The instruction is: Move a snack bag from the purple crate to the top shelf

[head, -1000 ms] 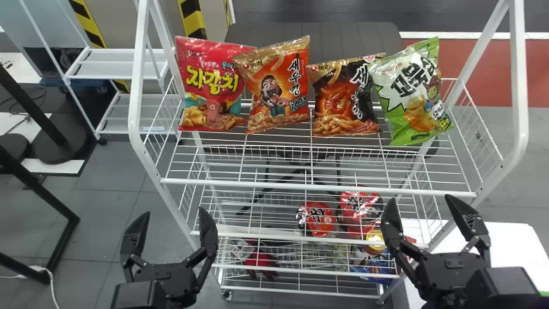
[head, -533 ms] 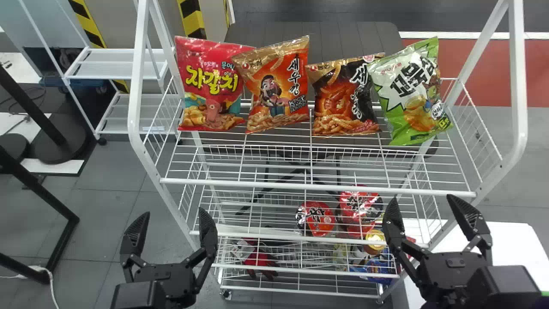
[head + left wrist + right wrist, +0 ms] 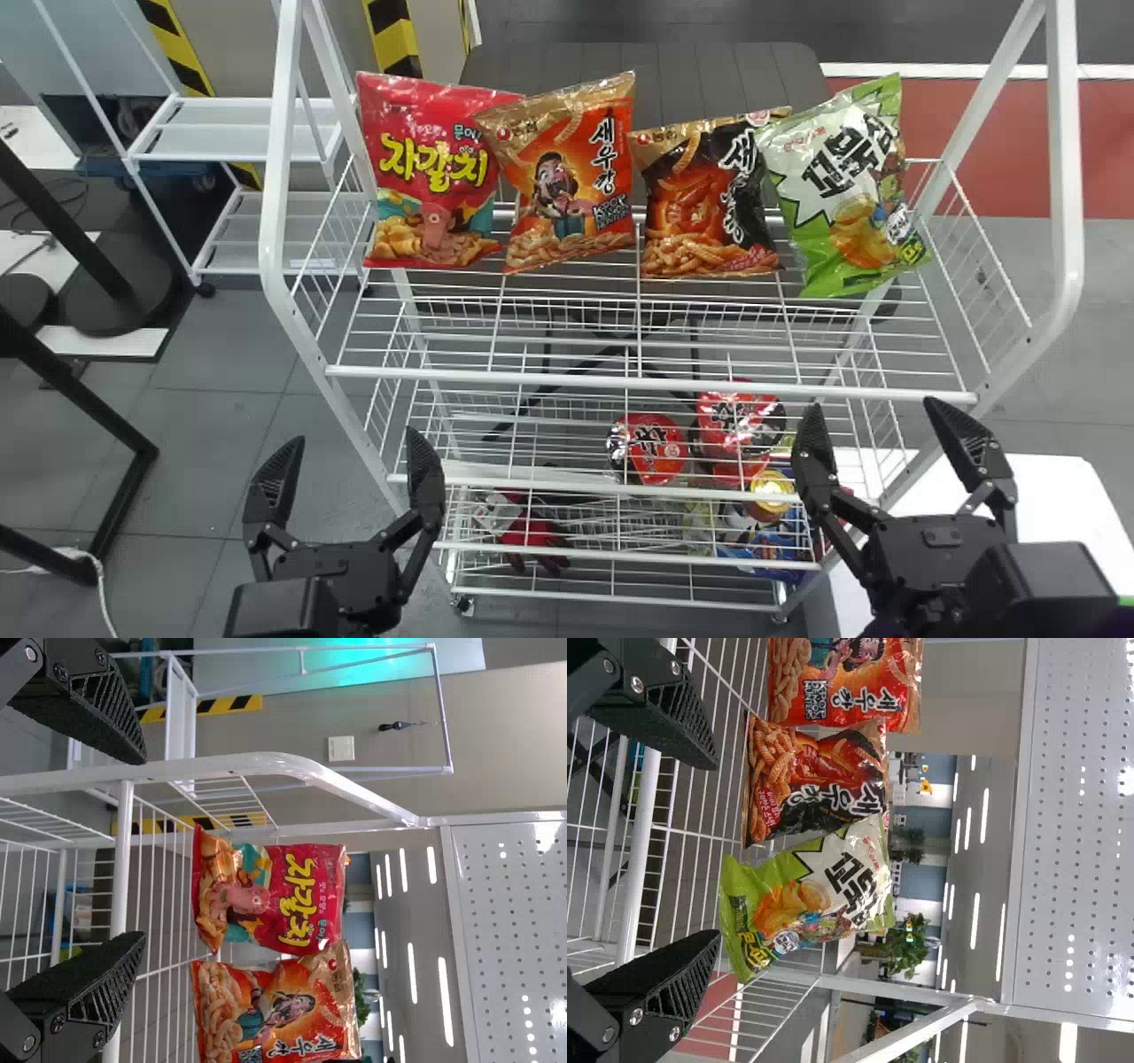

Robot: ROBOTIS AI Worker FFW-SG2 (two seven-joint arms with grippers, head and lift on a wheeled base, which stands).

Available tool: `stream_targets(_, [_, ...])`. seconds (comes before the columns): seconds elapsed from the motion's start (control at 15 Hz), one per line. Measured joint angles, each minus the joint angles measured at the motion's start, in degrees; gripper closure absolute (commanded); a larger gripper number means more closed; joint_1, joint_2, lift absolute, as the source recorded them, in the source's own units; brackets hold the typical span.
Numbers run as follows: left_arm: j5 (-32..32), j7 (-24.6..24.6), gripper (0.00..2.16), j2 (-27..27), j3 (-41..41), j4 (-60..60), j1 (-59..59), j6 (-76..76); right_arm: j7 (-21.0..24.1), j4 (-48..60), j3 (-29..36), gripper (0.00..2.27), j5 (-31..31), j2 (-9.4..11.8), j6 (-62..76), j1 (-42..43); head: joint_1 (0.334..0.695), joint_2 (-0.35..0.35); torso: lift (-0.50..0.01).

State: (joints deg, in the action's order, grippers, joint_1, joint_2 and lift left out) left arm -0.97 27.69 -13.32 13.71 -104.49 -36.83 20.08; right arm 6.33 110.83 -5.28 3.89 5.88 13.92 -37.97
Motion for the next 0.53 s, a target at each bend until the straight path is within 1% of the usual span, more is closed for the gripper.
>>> stream_targets(0.53, [0.1, 0.0, 0.12, 0.1, 0.0, 0.5, 0.4, -0.1, 0.0, -0.3, 0.0, 0.17, 0.0, -0.1, -0.3, 0.3, 0.695, 0.034, 0.001])
